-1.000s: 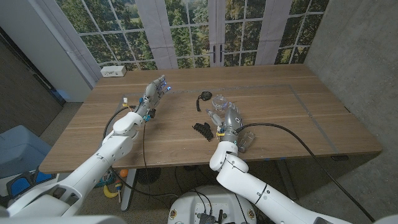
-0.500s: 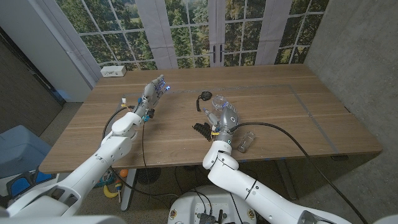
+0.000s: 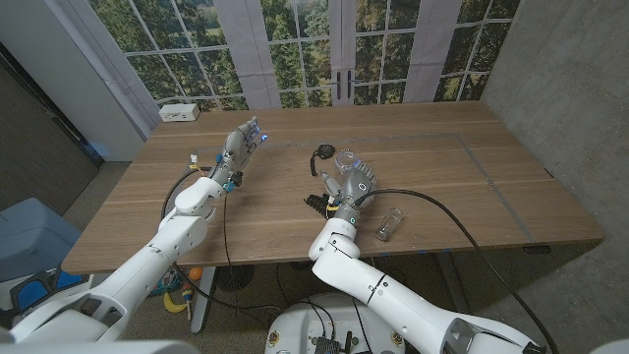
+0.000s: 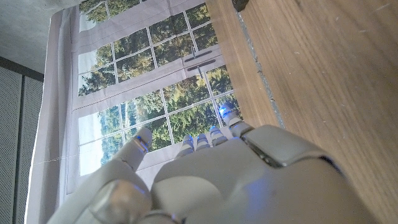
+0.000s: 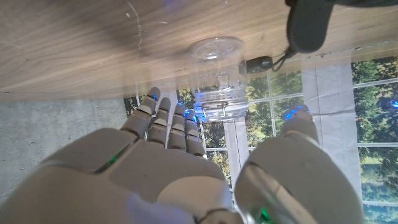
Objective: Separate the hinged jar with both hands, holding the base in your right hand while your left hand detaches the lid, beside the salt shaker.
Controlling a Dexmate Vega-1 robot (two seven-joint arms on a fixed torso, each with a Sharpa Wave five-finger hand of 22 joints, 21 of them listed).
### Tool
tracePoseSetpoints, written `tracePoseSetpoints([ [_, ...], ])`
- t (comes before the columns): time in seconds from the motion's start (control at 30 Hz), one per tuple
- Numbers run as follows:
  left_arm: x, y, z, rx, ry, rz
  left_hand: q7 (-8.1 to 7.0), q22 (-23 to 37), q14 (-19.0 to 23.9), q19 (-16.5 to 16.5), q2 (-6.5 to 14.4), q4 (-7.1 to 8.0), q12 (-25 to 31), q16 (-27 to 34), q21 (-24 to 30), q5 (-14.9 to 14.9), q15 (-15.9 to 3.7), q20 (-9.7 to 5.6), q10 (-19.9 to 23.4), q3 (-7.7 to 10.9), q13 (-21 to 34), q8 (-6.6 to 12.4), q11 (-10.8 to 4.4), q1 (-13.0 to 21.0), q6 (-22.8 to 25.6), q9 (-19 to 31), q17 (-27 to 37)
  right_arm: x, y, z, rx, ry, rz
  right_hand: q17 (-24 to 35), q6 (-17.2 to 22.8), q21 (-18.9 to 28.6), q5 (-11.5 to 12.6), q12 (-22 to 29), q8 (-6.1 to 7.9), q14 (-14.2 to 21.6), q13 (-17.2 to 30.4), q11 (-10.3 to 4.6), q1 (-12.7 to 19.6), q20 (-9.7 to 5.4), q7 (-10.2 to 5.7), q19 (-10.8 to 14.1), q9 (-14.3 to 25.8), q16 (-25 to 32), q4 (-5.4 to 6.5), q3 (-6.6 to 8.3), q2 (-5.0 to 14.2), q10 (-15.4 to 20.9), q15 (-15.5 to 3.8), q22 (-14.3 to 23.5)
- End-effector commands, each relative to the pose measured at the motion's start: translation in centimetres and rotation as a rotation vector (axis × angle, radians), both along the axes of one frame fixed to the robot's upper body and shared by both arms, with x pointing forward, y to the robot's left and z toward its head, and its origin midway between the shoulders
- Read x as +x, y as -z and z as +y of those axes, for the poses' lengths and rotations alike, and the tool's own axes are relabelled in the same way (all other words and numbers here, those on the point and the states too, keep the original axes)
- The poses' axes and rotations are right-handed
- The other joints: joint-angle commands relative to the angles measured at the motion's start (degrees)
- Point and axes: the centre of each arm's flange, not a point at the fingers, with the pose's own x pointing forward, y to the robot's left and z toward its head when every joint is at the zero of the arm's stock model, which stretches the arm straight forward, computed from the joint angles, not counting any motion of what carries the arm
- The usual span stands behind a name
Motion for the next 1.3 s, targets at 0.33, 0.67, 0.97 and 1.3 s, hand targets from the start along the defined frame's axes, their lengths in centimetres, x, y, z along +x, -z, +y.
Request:
tracePoseSetpoints([
  [0.33, -0.3, 0.0, 0.6, -0.013, -0.003, -0.005, 0.36, 0.3, -0.6, 0.5, 4.9, -0.1, 0.4, 0.2, -0.4, 0.2, 0.16, -0.96, -0.7, 0.37, 0.2, 0.22, 0.26, 0.0, -0.4, 0.3, -0.1, 1.4, -1.2, 2.2, 0.007, 0.102, 0.051, 1.6, -3.0, -0.6, 0.9, -0.5, -0.93, -0.9, 1.7, 1.75, 2.2, 2.33, 4.34, -2.0, 0.3, 0.5, 0.0, -1.03, 0.81, -2.0, 2.22, 0.2],
  [0.67, -0.5, 0.2, 0.7, -0.018, -0.004, -0.002, 0.57, 0.3, -0.7, 0.5, 4.8, -0.25, 0.4, 0.2, -0.6, 0.2, 0.55, -0.91, -0.8, 0.42, 0.2, 0.2, 0.58, 0.0, -0.5, 0.3, -0.1, 3.0, -1.5, 2.3, -0.008, 0.155, 0.084, 2.9, -4.0, -0.4, 1.3, -0.1, -0.85, -0.2, 3.1, 1.99, 2.7, 3.58, 4.39, -2.3, 0.6, 1.3, 0.34, -1.8, 1.47, -2.1, 2.36, 0.2],
  [0.97, -0.5, 0.3, 0.8, -0.02, -0.004, -0.001, 0.71, 0.3, -0.8, 0.4, 4.8, -0.45, 0.4, 0.1, -0.7, 0.2, 0.69, -0.9, -0.9, 0.45, 0.2, 0.17, 0.59, 0.1, -0.7, 0.3, -0.2, 4.2, -2.0, 1.7, 0.015, 0.181, 0.073, 4.6, -1.5, 0.2, 1.5, 1.6, 0.41, 2.2, 4.9, 1.14, 2.4, 3.62, 4.35, -1.3, 1.1, 3.0, 1.04, -2.79, 2.34, 0.0, 1.33, 0.3],
  [1.3, -0.6, 0.4, 0.7, -0.021, -0.002, 0.005, 0.85, 0.3, -0.9, 0.4, 4.7, -0.8, 0.4, 0.1, -0.9, 0.1, 0.83, -0.78, -1.0, 0.48, 0.2, 0.15, 0.83, 0.3, -0.9, 0.3, -0.2, 5.0, -2.4, 1.0, 0.054, 0.178, 0.021, 8.2, 5.4, 1.6, 1.8, 7.3, 2.62, 7.7, 8.4, -2.27, 3.2, 2.47, 3.45, 2.9, 2.4, 6.4, 1.26, -4.42, 3.26, 5.7, -2.03, 0.5],
])
